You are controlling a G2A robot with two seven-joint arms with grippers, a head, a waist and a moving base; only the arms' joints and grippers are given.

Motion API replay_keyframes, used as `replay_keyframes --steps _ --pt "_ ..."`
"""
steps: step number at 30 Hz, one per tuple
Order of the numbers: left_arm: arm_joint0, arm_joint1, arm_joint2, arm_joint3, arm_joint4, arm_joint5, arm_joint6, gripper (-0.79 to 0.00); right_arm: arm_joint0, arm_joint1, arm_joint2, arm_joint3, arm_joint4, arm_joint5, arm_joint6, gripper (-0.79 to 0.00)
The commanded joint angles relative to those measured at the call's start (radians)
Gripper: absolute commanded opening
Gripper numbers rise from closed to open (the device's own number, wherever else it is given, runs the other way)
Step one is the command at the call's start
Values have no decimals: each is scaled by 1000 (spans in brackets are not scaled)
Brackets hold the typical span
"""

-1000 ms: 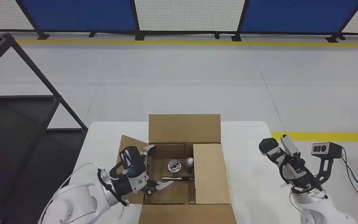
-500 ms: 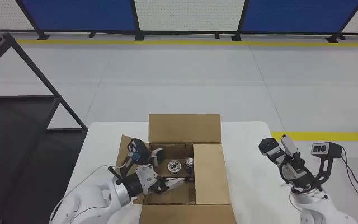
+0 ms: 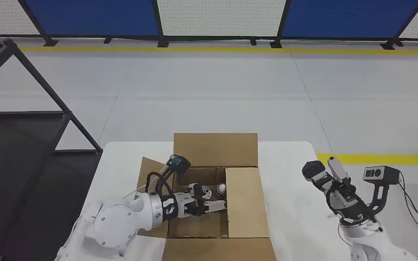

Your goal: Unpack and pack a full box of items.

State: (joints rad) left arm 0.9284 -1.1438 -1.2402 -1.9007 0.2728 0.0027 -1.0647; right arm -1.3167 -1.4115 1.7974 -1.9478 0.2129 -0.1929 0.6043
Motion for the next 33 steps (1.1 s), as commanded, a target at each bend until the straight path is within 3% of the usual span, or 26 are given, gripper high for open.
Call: replay_keyframes --steps 1,7,16,26,33 --pt "0 0 0 0 0 0 0 0 0 0 0 0 0 0 0 0" --pt "-8 -5 15 53 -74 56 10 0 0 0 0 0 0 0 0 0" --pt "-110 -38 176 213 -143 127 52 0 0 0 0 0 0 0 0 0" --pt "-183 -81 287 395 -231 76 189 0 0 0 0 0 0 0 0 0" --pt "-197 -96 303 435 -301 18 220 0 0 0 0 0 0 0 0 0"
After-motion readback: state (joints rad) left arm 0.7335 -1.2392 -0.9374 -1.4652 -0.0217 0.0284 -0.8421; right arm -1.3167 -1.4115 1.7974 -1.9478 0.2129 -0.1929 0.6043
